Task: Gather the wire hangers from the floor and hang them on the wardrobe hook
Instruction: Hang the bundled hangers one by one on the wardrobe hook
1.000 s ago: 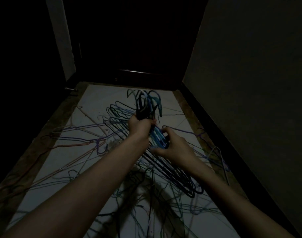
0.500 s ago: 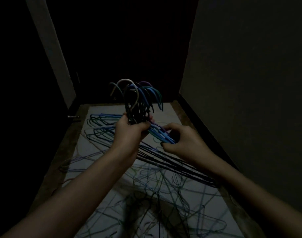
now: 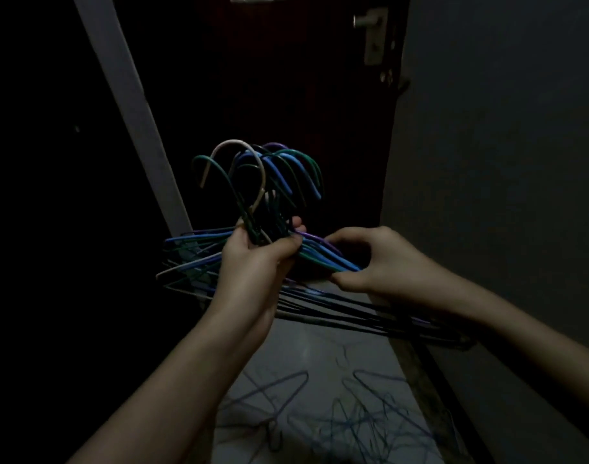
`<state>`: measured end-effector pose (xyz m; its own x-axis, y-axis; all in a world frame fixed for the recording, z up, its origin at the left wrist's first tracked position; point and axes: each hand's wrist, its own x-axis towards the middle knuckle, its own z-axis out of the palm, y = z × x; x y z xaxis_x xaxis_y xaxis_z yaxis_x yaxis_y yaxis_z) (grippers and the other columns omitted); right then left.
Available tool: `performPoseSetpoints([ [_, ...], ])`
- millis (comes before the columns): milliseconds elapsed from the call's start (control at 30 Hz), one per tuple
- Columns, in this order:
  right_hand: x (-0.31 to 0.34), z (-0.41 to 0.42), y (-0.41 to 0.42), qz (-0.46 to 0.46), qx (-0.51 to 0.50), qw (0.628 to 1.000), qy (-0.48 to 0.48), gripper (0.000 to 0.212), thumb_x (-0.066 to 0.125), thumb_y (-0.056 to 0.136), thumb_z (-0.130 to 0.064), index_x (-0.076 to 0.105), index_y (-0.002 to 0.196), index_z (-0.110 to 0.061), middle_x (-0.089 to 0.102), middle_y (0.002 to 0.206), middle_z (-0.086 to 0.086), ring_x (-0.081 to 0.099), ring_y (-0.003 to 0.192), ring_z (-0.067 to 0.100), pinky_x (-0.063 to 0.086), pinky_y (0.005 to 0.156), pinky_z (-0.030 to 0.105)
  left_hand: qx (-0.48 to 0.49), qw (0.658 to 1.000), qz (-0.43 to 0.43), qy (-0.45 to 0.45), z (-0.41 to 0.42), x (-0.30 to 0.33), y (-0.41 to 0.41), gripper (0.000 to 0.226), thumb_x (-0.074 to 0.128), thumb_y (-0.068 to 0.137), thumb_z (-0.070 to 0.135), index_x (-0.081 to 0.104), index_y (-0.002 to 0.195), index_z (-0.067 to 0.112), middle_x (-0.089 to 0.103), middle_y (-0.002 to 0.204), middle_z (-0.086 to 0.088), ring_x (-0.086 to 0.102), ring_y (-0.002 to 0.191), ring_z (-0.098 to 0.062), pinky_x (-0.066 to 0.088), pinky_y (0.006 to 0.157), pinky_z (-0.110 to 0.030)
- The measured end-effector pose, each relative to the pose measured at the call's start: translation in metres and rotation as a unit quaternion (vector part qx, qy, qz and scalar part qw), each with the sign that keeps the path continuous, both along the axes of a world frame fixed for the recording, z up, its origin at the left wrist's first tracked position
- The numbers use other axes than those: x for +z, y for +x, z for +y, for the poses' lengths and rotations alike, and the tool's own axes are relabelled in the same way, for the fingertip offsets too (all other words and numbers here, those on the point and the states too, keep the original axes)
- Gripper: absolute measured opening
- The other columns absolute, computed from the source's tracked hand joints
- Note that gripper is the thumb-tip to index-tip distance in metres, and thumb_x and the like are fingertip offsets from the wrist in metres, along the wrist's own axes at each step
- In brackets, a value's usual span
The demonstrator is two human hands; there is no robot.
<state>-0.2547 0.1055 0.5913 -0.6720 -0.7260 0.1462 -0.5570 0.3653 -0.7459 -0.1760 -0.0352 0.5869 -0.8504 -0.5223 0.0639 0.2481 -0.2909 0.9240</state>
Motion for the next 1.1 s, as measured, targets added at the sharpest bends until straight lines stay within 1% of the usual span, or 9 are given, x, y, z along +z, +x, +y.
performPoseSetpoints([
  [167, 0.198, -0.003, 0.013, 0.015, 0.036, 0.999, -0.021, 0.04, 0.071, 0.075, -0.01, 0.063, 0.11, -0.026, 0.069, 0.098, -0.006, 0.066, 0.09, 0.001, 0.054, 0.083, 0.02, -0.02, 0.987, 0.068, 0.146, -0.001, 0.196, 0.016, 0.057, 0.045, 0.083, -0.02, 0.048, 0.13, 0.011, 0.066, 0.106, -0.015, 0.064, 0.101, -0.023, 0.054, 0.084, -0.032],
  [300, 0.293, 0.004, 0.044, 0.008, 0.077, 0.996, -0.043, 0.038, 0.069, 0.076, -0.002, 0.062, 0.103, -0.026, 0.069, 0.091, -0.01, 0.063, 0.079, -0.008, 0.048, 0.071, 0.007, 0.013, 0.987, 0.094, 0.126, 0.015, 0.286, 0.051, 0.05, 0.044, 0.083, -0.02, 0.05, 0.127, 0.004, 0.068, 0.105, -0.011, 0.065, 0.101, -0.018, 0.053, 0.084, -0.027],
  [500, 0.344, 0.018, 0.081, 0.046, 0.129, 0.989, -0.054, 0.039, 0.07, 0.075, -0.002, 0.06, 0.094, -0.034, 0.07, 0.085, -0.01, 0.064, 0.077, -0.005, 0.051, 0.075, 0.012, 0.004, 0.994, 0.087, 0.07, 0.031, 0.328, 0.113, 0.046, 0.05, 0.082, -0.014, 0.054, 0.123, 0.007, 0.066, 0.114, -0.017, 0.064, 0.107, -0.026, 0.052, 0.091, -0.032],
  [600, 0.36, 0.011, 0.104, 0.056, 0.188, 0.979, -0.06, 0.039, 0.071, 0.074, -0.001, 0.061, 0.094, -0.032, 0.07, 0.084, -0.011, 0.065, 0.079, -0.004, 0.051, 0.075, 0.011, 0.05, 0.992, 0.095, 0.062, 0.036, 0.34, 0.147, 0.05, 0.053, 0.078, -0.01, 0.052, 0.125, 0.004, 0.063, 0.116, -0.023, 0.062, 0.109, -0.032, 0.049, 0.095, -0.037],
  [667, 0.364, 0.001, 0.119, 0.049, 0.236, 0.968, -0.069, 0.039, 0.071, 0.074, -0.001, 0.061, 0.092, -0.034, 0.071, 0.084, -0.011, 0.066, 0.08, -0.004, 0.05, 0.074, 0.01, 0.103, 0.987, 0.107, 0.066, 0.038, 0.346, 0.173, 0.051, 0.056, 0.072, -0.009, 0.055, 0.121, 0.005, 0.062, 0.117, -0.023, 0.06, 0.111, -0.033, 0.048, 0.096, -0.037],
  [767, 0.367, -0.024, 0.151, 0.026, 0.317, 0.945, -0.079, 0.039, 0.07, 0.075, -0.001, 0.062, 0.094, -0.033, 0.072, 0.088, -0.009, 0.067, 0.083, -0.003, 0.049, 0.075, 0.01, 0.187, 0.972, 0.124, 0.071, 0.036, 0.351, 0.217, 0.047, 0.052, 0.076, -0.014, 0.055, 0.121, 0.002, 0.062, 0.119, -0.023, 0.06, 0.112, -0.032, 0.046, 0.098, -0.037],
  [900, 0.378, -0.067, 0.213, 0.005, 0.422, 0.904, -0.066, 0.039, 0.072, 0.076, -0.004, 0.062, 0.102, -0.031, 0.072, 0.097, -0.007, 0.066, 0.091, -0.001, 0.051, 0.082, 0.014, 0.28, 0.945, 0.142, 0.086, 0.026, 0.365, 0.294, 0.054, 0.044, 0.08, -0.019, 0.05, 0.129, 0.003, 0.064, 0.115, -0.023, 0.062, 0.109, -0.028, 0.051, 0.09, -0.034],
  [1000, 0.389, -0.101, 0.269, 0.008, 0.486, 0.871, -0.066, 0.04, 0.073, 0.076, -0.006, 0.059, 0.099, -0.036, 0.07, 0.099, -0.008, 0.065, 0.093, -0.003, 0.05, 0.084, 0.014, 0.33, 0.923, 0.181, 0.084, 0.02, 0.379, 0.357, 0.056, 0.042, 0.081, -0.019, 0.05, 0.131, 0.006, 0.063, 0.119, -0.021, 0.062, 0.108, -0.024, 0.053, 0.084, -0.028],
  [1100, 0.4, -0.129, 0.327, 0.02, 0.53, 0.845, -0.069, 0.041, 0.073, 0.077, -0.008, 0.056, 0.101, -0.036, 0.067, 0.1, -0.01, 0.064, 0.093, -0.003, 0.05, 0.086, 0.015, 0.379, 0.895, 0.22, 0.087, 0.016, 0.391, 0.411, 0.055, 0.039, 0.082, -0.021, 0.048, 0.131, 0.001, 0.061, 0.122, -0.021, 0.061, 0.11, -0.023, 0.055, 0.081, -0.026],
])
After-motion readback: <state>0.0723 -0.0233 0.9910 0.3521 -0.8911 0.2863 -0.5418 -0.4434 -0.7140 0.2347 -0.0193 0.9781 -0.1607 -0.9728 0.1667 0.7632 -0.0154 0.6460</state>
